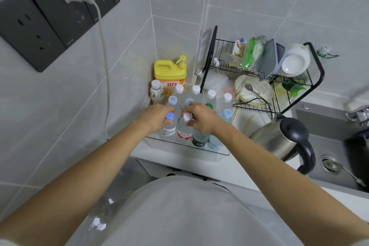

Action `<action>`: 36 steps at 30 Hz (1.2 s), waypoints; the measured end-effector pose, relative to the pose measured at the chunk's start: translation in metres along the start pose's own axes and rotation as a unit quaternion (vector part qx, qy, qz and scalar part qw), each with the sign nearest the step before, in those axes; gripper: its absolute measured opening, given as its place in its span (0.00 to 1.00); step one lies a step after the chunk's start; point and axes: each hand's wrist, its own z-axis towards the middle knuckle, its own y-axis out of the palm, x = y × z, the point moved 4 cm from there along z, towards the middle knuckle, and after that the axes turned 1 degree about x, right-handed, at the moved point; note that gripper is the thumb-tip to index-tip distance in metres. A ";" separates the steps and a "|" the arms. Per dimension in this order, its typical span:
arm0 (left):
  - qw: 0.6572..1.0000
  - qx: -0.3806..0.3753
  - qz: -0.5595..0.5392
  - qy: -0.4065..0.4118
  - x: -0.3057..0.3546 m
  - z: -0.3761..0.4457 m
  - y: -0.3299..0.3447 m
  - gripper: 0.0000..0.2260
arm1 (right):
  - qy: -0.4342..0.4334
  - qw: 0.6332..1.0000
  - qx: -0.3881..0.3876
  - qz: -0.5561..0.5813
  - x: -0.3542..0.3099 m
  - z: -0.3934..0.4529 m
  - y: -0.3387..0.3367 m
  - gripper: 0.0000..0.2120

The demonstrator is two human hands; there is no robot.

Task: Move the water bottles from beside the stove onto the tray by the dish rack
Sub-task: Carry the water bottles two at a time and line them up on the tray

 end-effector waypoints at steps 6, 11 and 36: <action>1.000 0.005 -0.020 0.005 -0.003 0.002 -0.001 0.08 | 0.009 0.999 -0.001 -0.041 0.000 0.004 -0.003 0.14; 0.999 0.008 -0.037 0.001 -0.011 0.002 -0.003 0.09 | 0.029 0.995 0.001 -0.098 -0.010 0.009 0.000 0.21; 0.997 0.027 -0.068 -0.020 -0.029 0.002 -0.003 0.09 | 0.132 0.970 0.007 -0.206 -0.042 0.025 -0.014 0.19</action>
